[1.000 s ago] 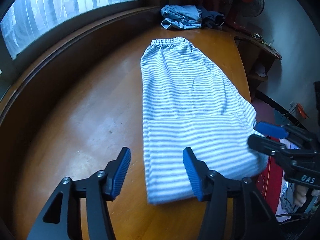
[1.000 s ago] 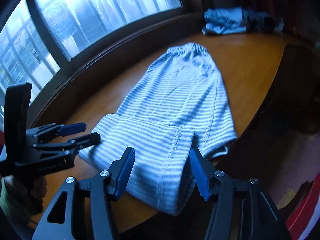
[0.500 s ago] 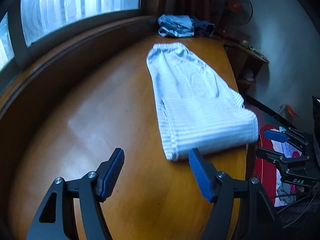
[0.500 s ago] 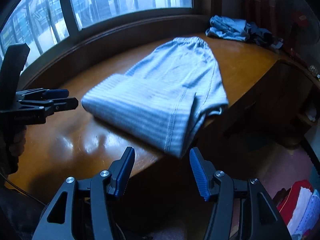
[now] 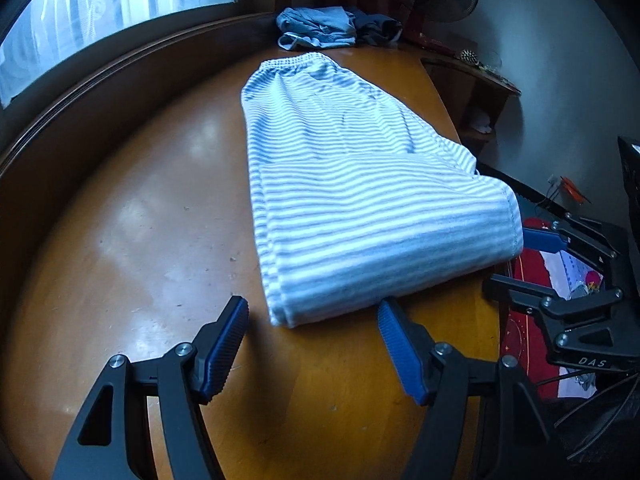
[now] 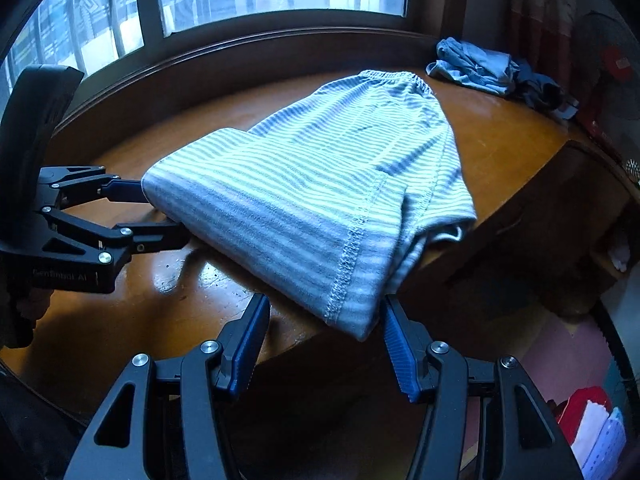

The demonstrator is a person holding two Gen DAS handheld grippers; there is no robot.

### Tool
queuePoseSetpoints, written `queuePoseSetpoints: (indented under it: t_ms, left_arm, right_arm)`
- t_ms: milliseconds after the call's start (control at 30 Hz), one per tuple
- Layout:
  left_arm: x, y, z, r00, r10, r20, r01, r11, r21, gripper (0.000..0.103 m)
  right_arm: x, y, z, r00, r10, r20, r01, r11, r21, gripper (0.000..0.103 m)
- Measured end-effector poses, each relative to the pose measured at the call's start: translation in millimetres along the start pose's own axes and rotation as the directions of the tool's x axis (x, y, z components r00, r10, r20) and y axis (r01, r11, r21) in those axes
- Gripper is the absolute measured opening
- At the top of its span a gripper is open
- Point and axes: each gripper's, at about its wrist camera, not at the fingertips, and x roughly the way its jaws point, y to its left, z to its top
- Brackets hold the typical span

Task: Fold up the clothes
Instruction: 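Grasp the folded end again with the right gripper, then fold the held end over toward the waistband and open the right gripper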

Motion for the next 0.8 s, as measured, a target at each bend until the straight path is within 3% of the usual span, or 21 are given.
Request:
queuePoseSetpoints:
  t_ms: [333, 500, 667, 800]
  left_arm:
    - [8.2, -13.4, 5.0, 1.0, 0.026, 0.011, -0.026, 0.998, 0.065, 0.065]
    - [5.0, -23.3, 8.1, 1.0, 0.013, 0.018, -0.014, 0.998, 0.069, 0.062]
    - [-11.7, -28.9, 10.8, 0.999, 0.016, 0.033, -0.019, 0.997, 0.073, 0.054]
    - [-29.6, -35.8, 18.4, 0.998, -0.009, 0.061, 0.004, 0.997, 0.078, 0.053]
  right_arm:
    - [6.1, -0.4, -1.1, 1.0, 0.016, 0.014, -0.016, 1.0, 0.01, 0.054]
    - [4.7, -1.5, 0.8, 0.999, 0.026, 0.036, -0.026, 1.0, -0.005, 0.035]
    - [-5.8, -6.8, 1.4, 0.997, 0.057, 0.055, -0.059, 0.998, 0.023, 0.029]
    - [-29.7, -9.2, 3.8, 0.992, 0.08, 0.103, -0.084, 0.996, 0.033, 0.028]
